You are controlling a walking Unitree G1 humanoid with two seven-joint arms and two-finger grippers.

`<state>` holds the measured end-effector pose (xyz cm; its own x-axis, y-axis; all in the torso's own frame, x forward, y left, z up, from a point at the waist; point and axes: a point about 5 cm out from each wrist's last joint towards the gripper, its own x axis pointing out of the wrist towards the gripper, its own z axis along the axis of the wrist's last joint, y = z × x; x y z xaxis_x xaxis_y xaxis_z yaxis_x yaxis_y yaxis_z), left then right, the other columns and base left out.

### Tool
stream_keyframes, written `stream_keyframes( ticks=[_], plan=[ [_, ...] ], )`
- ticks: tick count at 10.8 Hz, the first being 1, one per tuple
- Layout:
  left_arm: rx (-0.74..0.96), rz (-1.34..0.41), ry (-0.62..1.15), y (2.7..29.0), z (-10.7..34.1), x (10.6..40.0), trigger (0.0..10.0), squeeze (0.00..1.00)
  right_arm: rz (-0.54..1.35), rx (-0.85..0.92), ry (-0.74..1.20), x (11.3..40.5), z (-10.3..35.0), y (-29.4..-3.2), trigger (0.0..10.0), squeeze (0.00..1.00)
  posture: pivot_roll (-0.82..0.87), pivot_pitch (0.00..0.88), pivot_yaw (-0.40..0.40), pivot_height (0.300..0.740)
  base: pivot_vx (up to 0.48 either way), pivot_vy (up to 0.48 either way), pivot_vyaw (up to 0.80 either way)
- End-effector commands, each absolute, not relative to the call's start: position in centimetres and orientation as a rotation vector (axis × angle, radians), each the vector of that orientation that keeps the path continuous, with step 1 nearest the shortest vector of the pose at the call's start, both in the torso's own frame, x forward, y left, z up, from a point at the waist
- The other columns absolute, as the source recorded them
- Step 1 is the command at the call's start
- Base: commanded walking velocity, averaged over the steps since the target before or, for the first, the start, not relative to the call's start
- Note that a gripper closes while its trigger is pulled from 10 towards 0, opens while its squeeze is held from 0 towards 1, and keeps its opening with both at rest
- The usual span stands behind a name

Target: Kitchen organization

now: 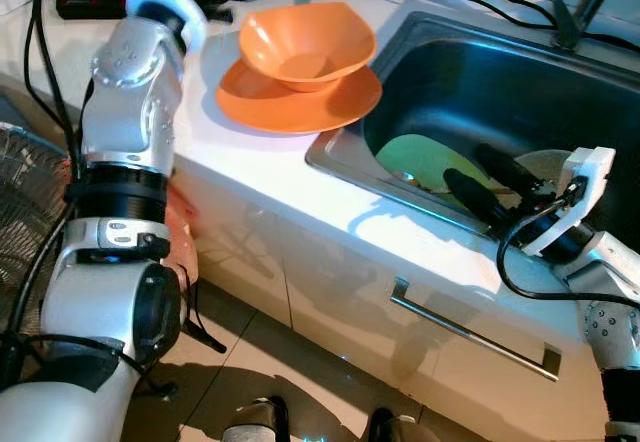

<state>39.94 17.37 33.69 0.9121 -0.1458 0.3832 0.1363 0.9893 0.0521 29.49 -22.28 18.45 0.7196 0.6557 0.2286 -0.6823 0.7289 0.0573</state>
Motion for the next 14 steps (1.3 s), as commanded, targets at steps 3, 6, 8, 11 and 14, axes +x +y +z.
stream_keyframes(
  ticks=[3, 6, 8, 11, 14],
  plan=[
    [-0.085, -0.119, -0.293, 17.2, 31.7, 41.2, 10.0, 1.0, 0.763, 0.131, -0.201, 29.4, 18.3, -22.0, 10.0, 0.0, 0.04, 0.138, 0.016, 0.74, 0.0, 0.0, 0.0],
    [-0.119, -0.129, -0.237, 16.4, 30.2, 41.8, 10.0, 1.0, 0.769, 0.131, -0.202, 29.4, 18.1, -21.8, 10.0, 0.0, 0.03, 0.119, 0.024, 0.74, 0.0, 0.0, 0.0],
    [-0.139, -0.148, -0.224, 15.7, 30.2, 42.1, 10.0, 1.0, 0.772, 0.131, -0.202, 29.4, 18.0, -21.8, 10.0, 0.0, 0.03, 0.116, 0.025, 0.74, 0.0, 0.0, 0.0],
    [-0.161, -0.167, -0.198, 14.7, 30.7, 42.6, 10.0, 0.0, 0.775, 0.129, -0.197, 29.3, 17.8, -21.6, 10.0, 0.0, 0.03, 0.12, 0.024, 0.74, 0.0, 0.0, 0.0],
    [-0.115, -0.157, -0.146, 14.3, 29.6, 42.8, 10.0, 0.0, 0.772, 0.126, -0.195, 29.3, 17.9, -21.7, 10.0, 0.0, 0.02, 0.137, 0.021, 0.74, 0.0, 0.0, 0.0]
  ],
)
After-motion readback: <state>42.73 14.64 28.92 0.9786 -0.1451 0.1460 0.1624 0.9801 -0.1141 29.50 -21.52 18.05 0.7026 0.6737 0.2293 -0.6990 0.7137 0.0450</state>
